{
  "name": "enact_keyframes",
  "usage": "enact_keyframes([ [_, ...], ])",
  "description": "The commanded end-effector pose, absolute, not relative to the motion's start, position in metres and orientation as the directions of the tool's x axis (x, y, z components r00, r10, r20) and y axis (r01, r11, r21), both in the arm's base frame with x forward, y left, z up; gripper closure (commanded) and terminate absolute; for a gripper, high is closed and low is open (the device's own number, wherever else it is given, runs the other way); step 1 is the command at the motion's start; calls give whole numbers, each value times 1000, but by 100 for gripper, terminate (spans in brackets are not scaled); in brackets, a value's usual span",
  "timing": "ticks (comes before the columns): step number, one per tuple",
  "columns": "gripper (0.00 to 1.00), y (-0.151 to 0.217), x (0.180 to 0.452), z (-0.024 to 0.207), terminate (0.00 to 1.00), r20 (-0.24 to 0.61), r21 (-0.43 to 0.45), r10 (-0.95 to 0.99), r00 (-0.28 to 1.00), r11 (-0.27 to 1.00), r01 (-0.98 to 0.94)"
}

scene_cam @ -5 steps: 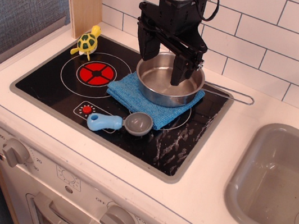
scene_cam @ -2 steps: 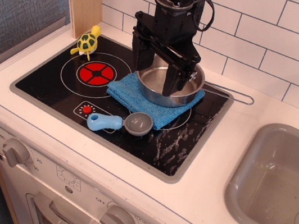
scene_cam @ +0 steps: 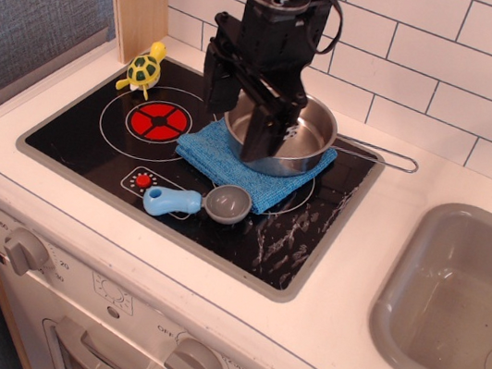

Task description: Place the blue spoon on the left burner.

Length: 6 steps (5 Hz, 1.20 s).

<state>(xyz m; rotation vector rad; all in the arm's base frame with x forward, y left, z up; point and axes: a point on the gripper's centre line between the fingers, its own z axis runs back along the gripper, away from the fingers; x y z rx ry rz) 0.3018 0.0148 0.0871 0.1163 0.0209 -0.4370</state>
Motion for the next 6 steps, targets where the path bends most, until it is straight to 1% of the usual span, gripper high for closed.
enact_keyframes([
  [1, 0, 20, 289, 107, 0, 47, 98, -287, 957, 954, 282],
  [2, 0, 23, 284, 110, 0, 94, 42, -80, 992, 996, 77],
  [3, 0, 22, 274, 113, 0, 126, 0, 168, 978, 986, -170],
  [4, 0, 15, 272, 114, 0, 135, -35, 408, 903, 913, -408],
  [5, 0, 6, 277, 109, 0, 107, -94, 627, 772, 779, -620],
  [6, 0, -2, 278, 98, 0, 92, -138, 802, 590, 598, -790],
])
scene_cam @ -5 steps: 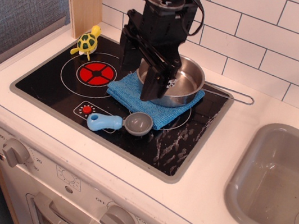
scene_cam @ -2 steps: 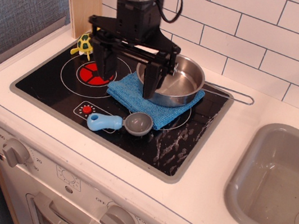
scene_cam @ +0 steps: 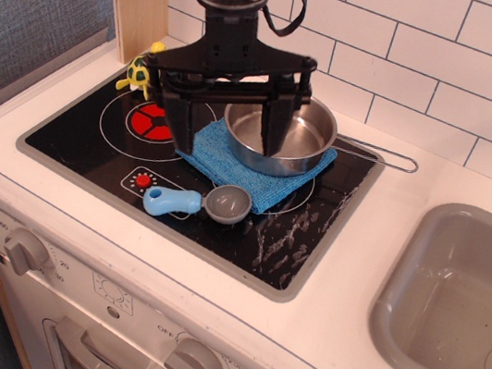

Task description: Place the blue spoon on the left burner.

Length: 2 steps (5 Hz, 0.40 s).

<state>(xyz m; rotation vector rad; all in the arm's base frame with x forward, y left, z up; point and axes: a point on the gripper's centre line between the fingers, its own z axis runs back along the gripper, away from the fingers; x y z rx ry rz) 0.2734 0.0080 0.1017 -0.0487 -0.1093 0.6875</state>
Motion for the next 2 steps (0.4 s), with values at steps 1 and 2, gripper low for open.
enact_keyframes([
  [1, 0, -9, 275, 80, 0, 43, -211, 927, 371, 372, -904],
  [2, 0, -10, 272, 70, 0, 87, -213, 988, 129, 145, -966],
])
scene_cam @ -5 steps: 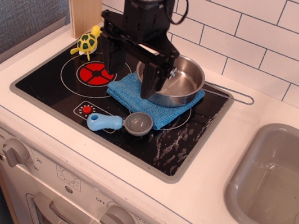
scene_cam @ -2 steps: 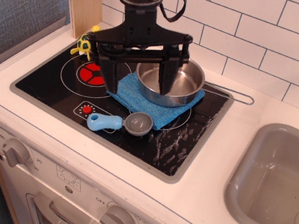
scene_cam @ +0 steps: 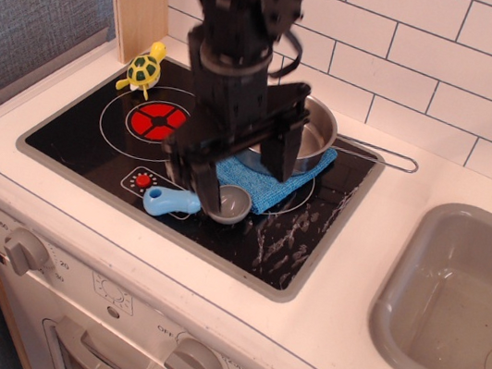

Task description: Place the blue spoon on the left burner.

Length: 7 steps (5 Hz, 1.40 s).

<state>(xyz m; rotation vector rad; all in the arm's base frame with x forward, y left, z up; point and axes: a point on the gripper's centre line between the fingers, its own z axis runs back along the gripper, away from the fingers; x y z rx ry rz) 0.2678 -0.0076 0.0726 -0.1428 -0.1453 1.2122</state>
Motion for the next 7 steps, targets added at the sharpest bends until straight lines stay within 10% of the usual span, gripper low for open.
enact_keyframes([
  [1, 0, -5, 273, 65, 0, 128, -216, 991, -32, -4, -976],
  [7, 0, 45, 274, 21, 0, 204, -125, 968, -145, -121, -985],
])
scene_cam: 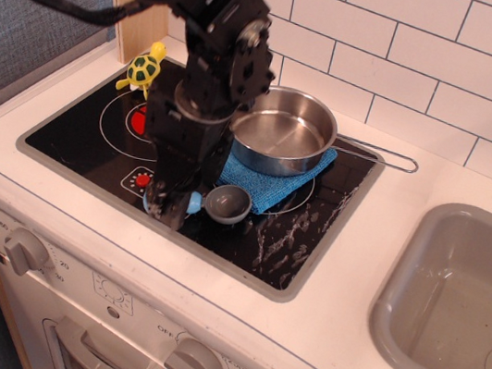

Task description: Place the blue spoon on the left burner.

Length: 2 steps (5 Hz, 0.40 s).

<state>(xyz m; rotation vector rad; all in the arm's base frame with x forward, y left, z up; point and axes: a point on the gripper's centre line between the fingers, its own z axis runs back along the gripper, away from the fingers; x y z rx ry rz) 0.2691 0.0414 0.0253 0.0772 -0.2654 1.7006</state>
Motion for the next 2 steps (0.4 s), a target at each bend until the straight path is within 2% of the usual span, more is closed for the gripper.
enact_keyframes([
  [1, 0, 47, 269, 14, 0, 220, -64, 970, -104, -92, -994],
  [2, 100, 45, 273, 10, 0, 221, -36, 972, -79, -73, -997],
])
